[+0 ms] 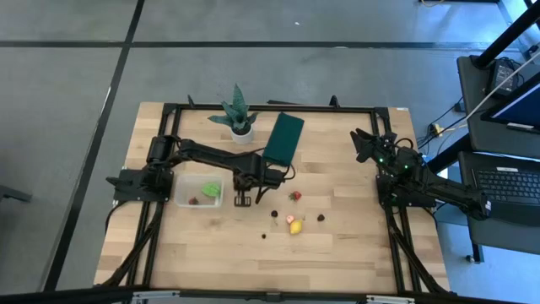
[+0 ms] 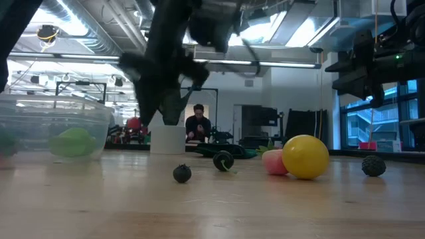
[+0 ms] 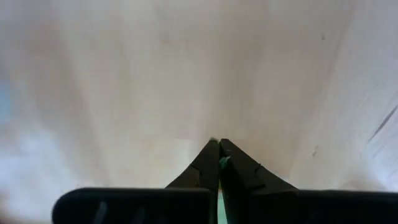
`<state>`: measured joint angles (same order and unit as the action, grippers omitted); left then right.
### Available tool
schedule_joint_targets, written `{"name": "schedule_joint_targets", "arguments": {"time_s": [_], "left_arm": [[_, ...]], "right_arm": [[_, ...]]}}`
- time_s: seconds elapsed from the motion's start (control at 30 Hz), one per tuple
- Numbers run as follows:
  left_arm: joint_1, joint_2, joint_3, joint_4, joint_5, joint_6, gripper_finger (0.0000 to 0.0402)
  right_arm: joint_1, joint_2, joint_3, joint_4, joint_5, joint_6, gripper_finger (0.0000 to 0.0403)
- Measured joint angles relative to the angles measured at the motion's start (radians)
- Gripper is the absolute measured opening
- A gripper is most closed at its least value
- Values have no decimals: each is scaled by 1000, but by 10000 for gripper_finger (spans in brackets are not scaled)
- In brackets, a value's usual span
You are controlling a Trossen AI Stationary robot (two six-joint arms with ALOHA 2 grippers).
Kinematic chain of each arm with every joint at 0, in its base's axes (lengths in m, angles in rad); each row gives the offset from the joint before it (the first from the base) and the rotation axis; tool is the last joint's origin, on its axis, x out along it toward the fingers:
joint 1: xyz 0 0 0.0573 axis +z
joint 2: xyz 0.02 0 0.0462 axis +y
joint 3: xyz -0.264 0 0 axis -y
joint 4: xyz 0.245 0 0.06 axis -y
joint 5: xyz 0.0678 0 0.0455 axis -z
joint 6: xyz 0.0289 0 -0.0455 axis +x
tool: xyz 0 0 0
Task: Pick and placing Produce into tupperware
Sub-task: Put the left strawberry into the transparent bin
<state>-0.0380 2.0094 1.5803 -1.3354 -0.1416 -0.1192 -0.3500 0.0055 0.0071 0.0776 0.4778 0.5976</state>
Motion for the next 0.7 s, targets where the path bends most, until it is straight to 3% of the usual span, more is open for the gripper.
{"name": "schedule_joint_targets", "arguments": {"time_s": [0.3, 0.5, 0.7], "left_arm": [[10, -2, 279, -242, -36, 0, 0], [12, -114, 281, -235, 81, -7, 0], [3, -259, 279, -228, 102, -83, 0]], "right_arm": [[0, 0, 0, 0, 0, 3, 267], [0, 0, 0, 5, -2, 4, 267], [0, -2, 0, 16, -8, 5, 267]]}}
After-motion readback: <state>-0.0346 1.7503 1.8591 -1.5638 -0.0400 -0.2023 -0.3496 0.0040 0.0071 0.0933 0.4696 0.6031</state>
